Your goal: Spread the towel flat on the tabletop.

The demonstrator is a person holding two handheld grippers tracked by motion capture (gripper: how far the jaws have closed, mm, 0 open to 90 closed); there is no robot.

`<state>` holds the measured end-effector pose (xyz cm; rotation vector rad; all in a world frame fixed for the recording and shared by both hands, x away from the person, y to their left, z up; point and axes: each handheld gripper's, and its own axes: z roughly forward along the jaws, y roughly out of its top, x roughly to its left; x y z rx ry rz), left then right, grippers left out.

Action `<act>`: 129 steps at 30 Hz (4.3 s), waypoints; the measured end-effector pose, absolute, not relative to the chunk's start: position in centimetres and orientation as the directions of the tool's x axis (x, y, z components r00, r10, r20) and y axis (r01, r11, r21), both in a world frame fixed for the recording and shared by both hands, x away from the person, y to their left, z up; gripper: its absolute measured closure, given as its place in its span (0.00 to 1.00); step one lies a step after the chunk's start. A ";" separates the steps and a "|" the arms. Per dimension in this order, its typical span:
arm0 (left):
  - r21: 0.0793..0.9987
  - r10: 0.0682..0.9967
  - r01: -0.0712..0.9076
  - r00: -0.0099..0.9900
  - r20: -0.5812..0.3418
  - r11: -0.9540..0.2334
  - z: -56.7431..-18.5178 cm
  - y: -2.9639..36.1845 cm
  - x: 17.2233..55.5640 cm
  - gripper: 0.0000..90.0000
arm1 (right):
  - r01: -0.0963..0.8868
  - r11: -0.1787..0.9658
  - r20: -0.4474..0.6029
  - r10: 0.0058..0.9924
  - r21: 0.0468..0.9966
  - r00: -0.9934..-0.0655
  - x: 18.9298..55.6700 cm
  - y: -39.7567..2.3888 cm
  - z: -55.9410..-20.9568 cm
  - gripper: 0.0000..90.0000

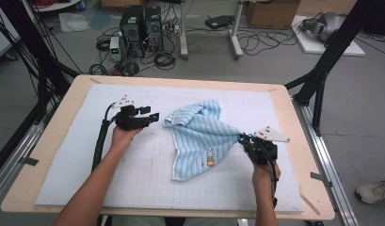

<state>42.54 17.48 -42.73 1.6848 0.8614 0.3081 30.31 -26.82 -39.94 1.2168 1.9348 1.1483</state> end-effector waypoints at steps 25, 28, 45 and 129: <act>0.926 0.577 0.367 0.778 -0.250 -0.094 -42.3 14.0 40.0 0.34 | 0.424 -0.004 0.127 0.957 0.905 -0.261 29.1 -31.8 -41.0 0.56; 0.918 0.569 0.368 0.791 -0.226 -0.146 -42.6 13.2 39.7 0.34 | 0.417 0.011 0.118 0.952 0.909 -0.284 28.8 -31.7 -40.9 0.58; 0.849 0.636 0.381 0.768 -0.070 -0.367 -44.0 6.9 40.7 0.29 | 0.475 0.215 0.048 0.875 0.853 -0.481 32.7 -25.8 -41.8 0.57; 0.902 0.841 0.431 0.500 -0.207 -0.034 -42.3 23.3 40.5 0.36 | 0.579 0.347 0.079 0.807 0.738 -0.585 34.4 -19.9 -44.5 0.94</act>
